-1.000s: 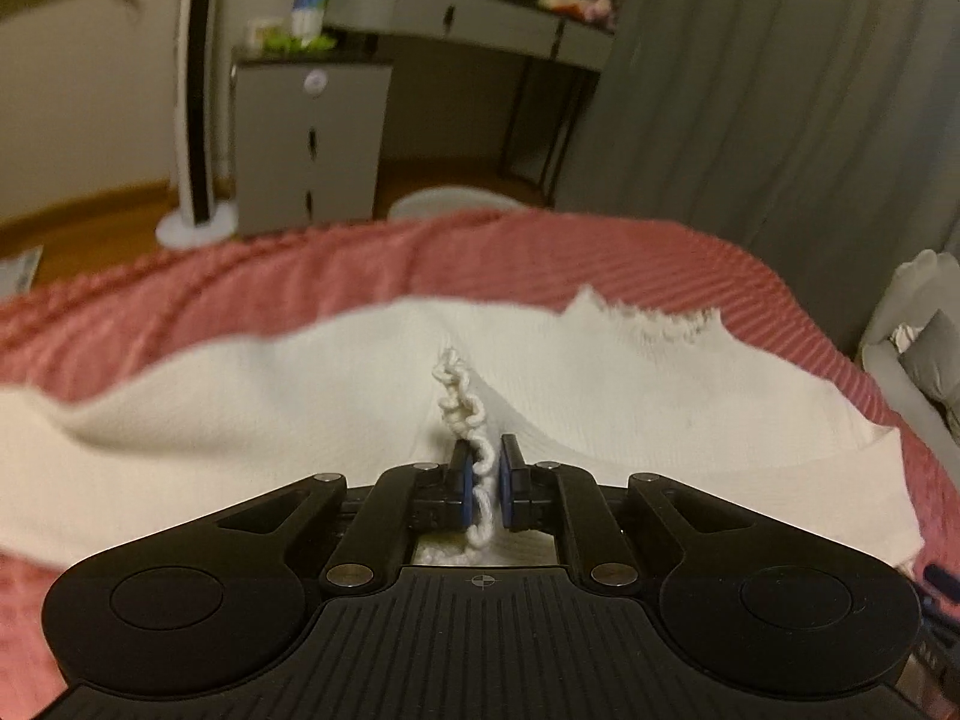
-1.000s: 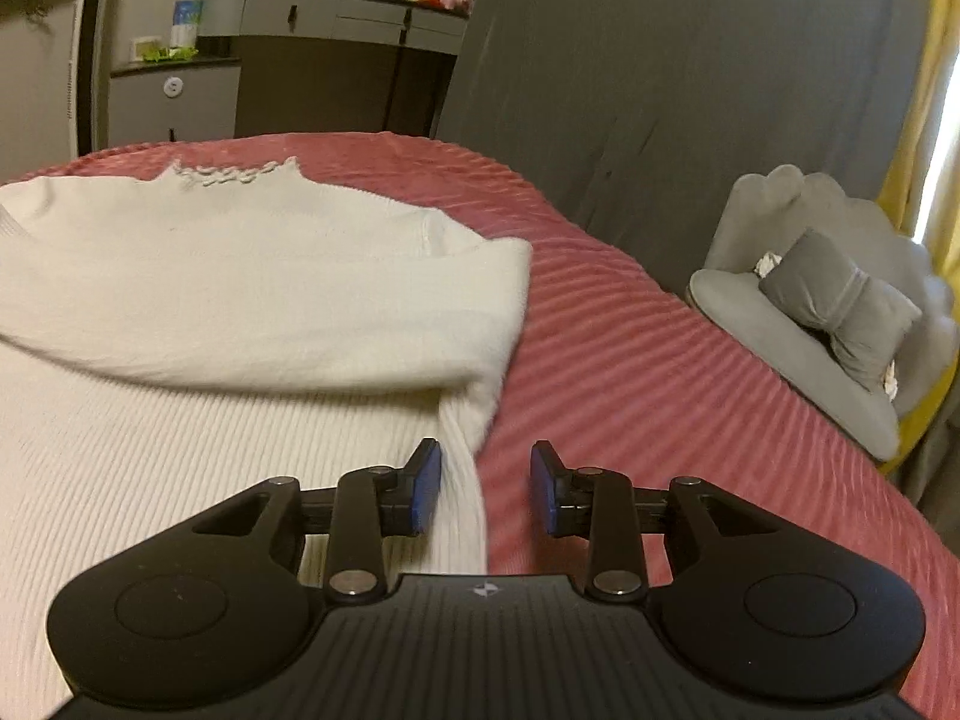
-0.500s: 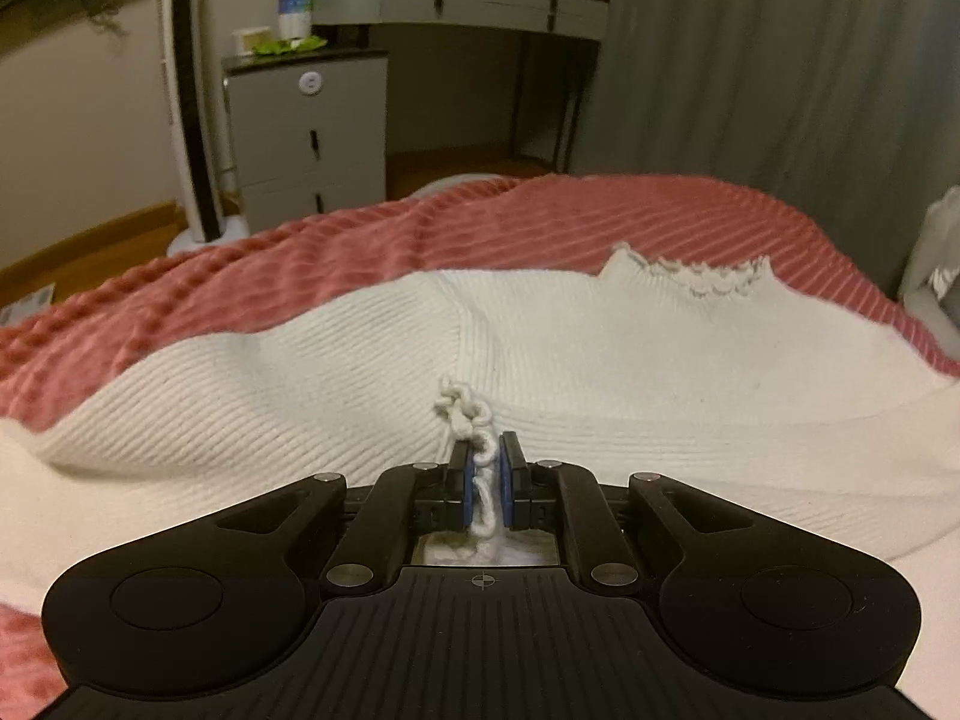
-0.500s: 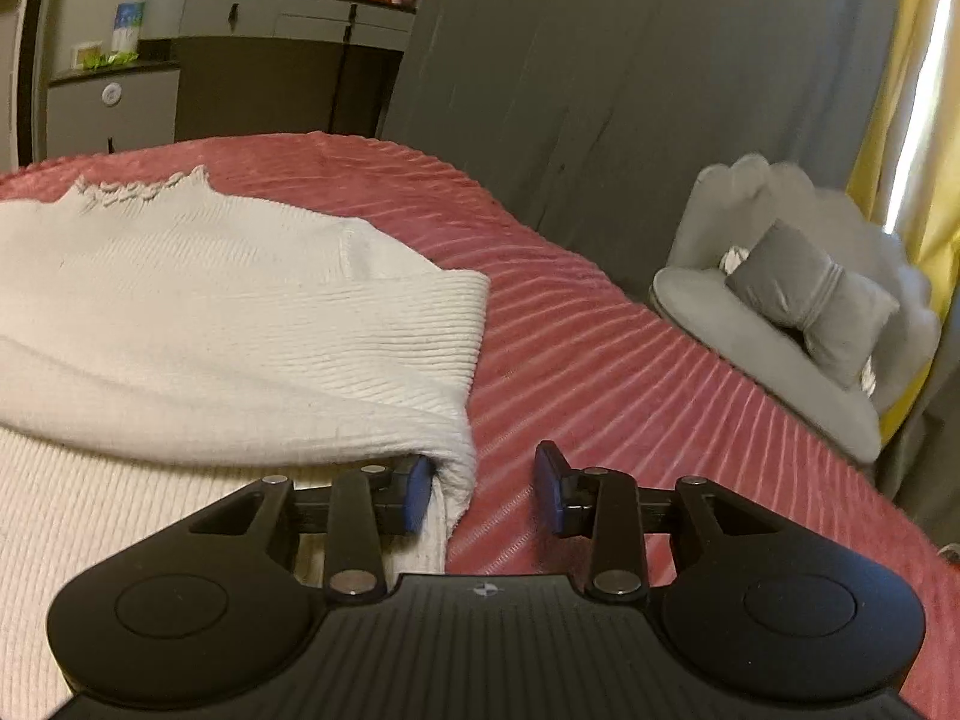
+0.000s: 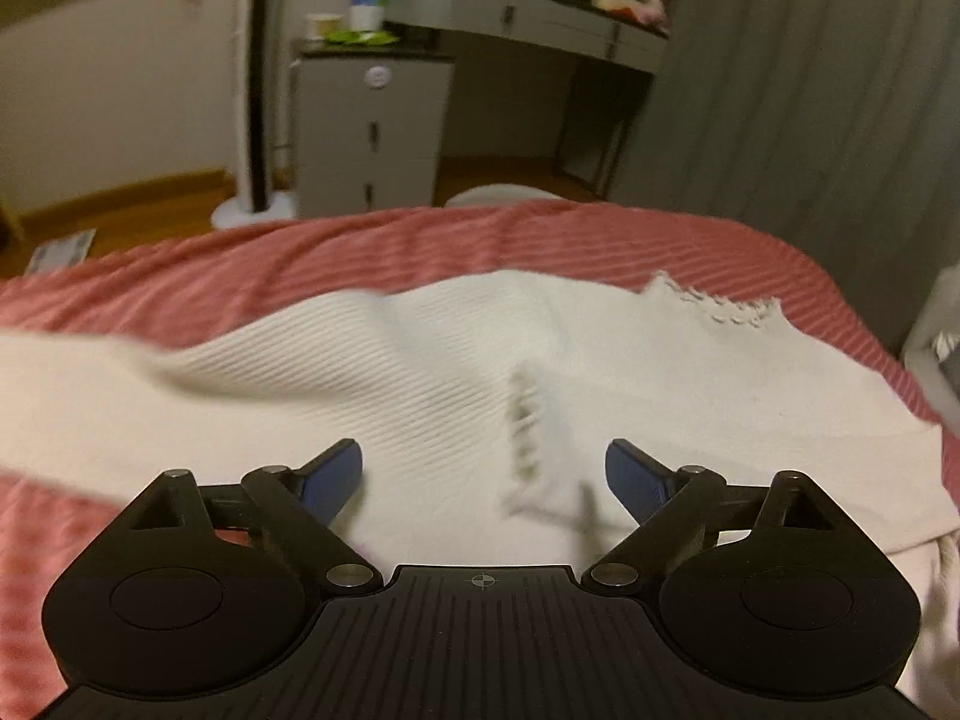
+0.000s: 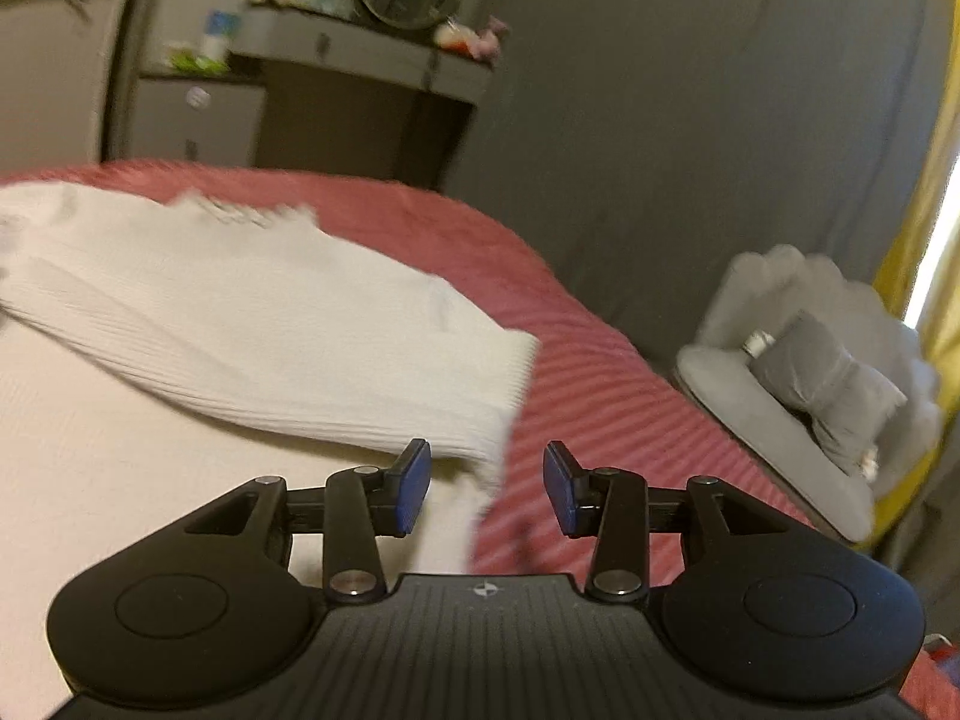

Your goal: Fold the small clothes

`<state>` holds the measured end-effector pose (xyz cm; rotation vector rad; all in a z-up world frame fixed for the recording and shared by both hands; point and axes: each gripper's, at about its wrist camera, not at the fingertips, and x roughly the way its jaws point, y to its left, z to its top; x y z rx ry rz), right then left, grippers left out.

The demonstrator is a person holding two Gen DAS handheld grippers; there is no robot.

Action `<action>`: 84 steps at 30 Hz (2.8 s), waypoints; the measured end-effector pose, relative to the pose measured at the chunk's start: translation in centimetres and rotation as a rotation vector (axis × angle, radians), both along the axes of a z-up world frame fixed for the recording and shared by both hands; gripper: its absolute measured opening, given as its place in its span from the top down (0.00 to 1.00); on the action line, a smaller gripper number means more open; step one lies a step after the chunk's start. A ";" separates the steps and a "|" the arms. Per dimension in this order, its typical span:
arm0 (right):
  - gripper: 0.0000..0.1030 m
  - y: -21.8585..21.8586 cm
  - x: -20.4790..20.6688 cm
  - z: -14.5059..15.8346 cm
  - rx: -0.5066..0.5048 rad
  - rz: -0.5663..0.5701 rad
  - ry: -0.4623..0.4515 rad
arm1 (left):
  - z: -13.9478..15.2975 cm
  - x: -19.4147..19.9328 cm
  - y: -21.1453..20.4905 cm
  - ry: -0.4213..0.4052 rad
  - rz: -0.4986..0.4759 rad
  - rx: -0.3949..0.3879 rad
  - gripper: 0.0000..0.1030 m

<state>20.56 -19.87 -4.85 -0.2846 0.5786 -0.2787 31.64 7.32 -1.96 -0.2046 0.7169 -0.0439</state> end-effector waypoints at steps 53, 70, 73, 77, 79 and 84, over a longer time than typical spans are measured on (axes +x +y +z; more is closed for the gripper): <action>0.58 10.4 -8.3 -1.5 0.210 0.151 0.112 | 3.1 -6.1 22.8 -0.218 0.583 -0.163 0.91; 0.51 9.9 -8.6 -1.9 0.243 0.135 0.119 | -3.0 -6.6 28.7 -0.034 0.787 -0.508 0.44; 0.49 10.0 -8.5 -1.9 0.230 0.133 0.122 | -3.3 -6.4 28.9 -0.068 0.830 -0.478 0.44; 0.47 10.0 -8.3 -2.3 0.224 0.126 0.137 | -3.3 -6.1 29.1 -0.069 0.874 -0.440 0.76; 0.47 10.0 -8.3 -2.5 0.222 0.127 0.136 | -3.0 -5.7 28.6 -0.037 0.842 -0.381 0.91; 0.43 9.8 -8.3 -2.7 0.226 0.127 0.136 | 0.5 -6.3 24.7 -0.135 0.681 -0.280 0.91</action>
